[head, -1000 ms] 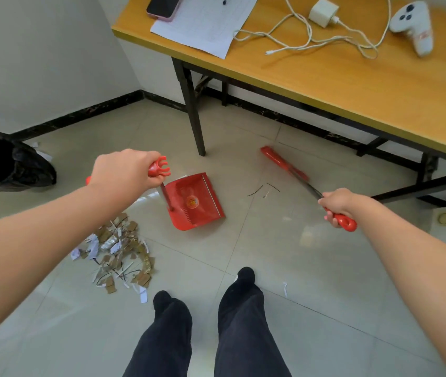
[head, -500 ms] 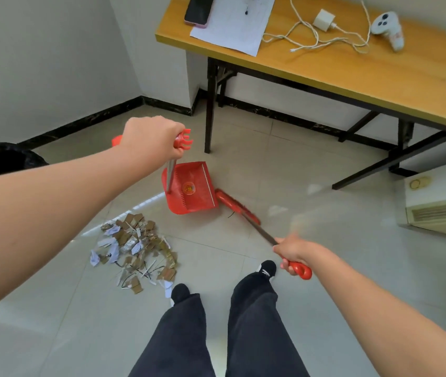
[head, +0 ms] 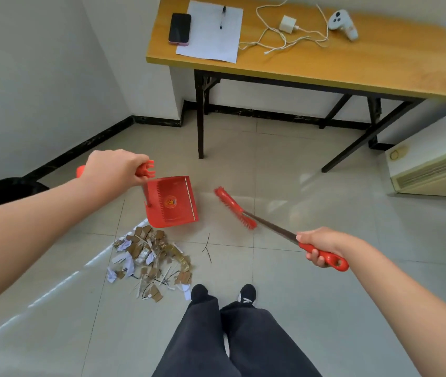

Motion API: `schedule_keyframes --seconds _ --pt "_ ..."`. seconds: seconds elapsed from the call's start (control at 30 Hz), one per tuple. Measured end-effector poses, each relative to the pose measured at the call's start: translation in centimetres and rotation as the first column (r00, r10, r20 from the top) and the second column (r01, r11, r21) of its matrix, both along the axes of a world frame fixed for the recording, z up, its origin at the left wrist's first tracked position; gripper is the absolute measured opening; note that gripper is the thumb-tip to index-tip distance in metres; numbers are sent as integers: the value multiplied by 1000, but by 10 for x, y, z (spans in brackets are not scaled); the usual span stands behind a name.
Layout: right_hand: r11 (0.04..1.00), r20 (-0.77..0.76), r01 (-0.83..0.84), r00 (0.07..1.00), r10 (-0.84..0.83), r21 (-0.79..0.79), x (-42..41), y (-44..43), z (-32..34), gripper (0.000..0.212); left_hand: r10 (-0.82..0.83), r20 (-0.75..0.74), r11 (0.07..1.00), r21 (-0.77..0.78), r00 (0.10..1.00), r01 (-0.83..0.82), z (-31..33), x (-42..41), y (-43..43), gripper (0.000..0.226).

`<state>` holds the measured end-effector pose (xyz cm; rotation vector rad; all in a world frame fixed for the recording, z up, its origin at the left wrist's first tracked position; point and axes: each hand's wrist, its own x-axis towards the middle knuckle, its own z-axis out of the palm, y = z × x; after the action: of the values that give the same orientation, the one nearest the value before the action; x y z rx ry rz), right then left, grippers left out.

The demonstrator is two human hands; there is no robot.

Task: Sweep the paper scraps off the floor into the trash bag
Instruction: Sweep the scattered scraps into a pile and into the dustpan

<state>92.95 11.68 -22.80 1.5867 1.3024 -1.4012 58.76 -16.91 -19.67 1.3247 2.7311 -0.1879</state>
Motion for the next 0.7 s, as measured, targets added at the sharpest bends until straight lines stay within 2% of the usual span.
schedule_keyframes --seconds 0.13,0.27,0.33,0.47,0.53,0.6,0.7 --pt "968 -85 232 971 -224 98 43 29 -10 30 27 30 1000 12 999 -28 7 9 -6 27" --pt "941 -15 231 972 -235 246 93 74 -25 36 24 39 999 22 999 -25 18 29 14 26" --pt "932 33 203 974 -223 299 108 93 -32 32 8 34 1000 2 999 -8 17 38 31 25" --pt "939 93 147 979 -184 311 123 118 -42 10 -39 50 999 0 998 39 4 57 74 28" --pt "941 126 159 971 -204 298 140 131 -53 25 -88 62 996 -9 994 89 -4 68 98 25" --pt "931 138 215 954 -264 296 153 138 -64 25 -138 69 990 -14 988 140 -8 79 112 24" --pt "923 166 281 929 -330 264 172 140 -80 3 -206 74 978 -14 976 207 -15 92 131 24"
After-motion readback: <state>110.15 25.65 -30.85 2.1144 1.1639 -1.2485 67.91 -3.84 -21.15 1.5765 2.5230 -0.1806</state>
